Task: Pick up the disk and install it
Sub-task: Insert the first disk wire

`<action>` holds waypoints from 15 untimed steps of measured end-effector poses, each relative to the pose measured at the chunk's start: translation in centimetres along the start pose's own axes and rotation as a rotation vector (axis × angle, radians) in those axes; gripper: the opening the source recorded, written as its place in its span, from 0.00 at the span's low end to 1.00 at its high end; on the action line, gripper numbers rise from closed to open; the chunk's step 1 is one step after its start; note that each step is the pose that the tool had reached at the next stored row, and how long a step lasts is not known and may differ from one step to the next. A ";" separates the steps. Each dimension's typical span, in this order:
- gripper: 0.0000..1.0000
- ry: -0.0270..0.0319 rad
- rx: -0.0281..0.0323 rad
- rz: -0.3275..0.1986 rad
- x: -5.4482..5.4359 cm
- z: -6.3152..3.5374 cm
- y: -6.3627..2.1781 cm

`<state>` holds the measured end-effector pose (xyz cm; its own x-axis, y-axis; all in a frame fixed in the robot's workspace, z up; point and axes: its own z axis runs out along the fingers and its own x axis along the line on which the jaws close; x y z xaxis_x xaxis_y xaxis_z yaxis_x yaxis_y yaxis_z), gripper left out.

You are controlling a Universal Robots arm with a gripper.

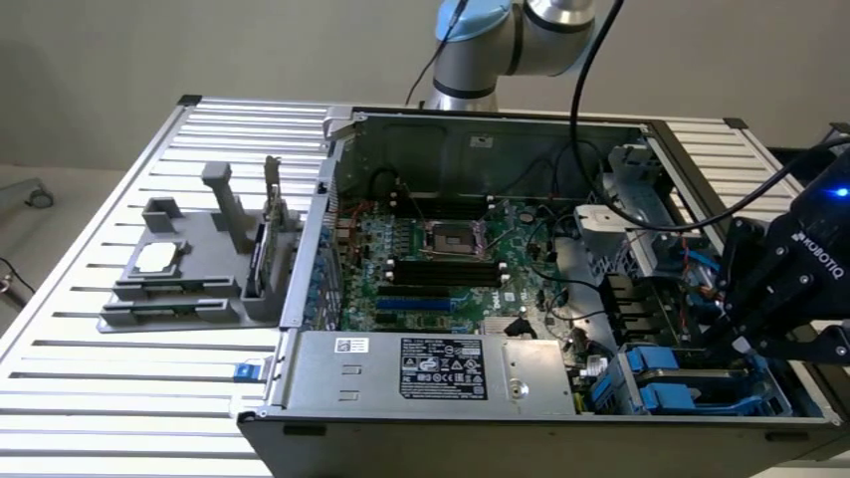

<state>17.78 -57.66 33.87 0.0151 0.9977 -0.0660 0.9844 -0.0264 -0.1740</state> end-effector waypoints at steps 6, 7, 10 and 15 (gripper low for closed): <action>0.16 -0.0005 -0.0055 -0.006 0.2 0.00 -0.06; 0.16 -0.0003 -0.0067 -0.007 0.2 0.00 -0.07; 0.16 0.0009 -0.0111 -0.010 0.2 0.01 -0.06; 0.16 0.0054 -0.0193 -0.015 0.2 0.06 -0.12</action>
<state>17.66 -57.43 33.82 0.0012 0.9983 -0.0583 0.9877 -0.0103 -0.1559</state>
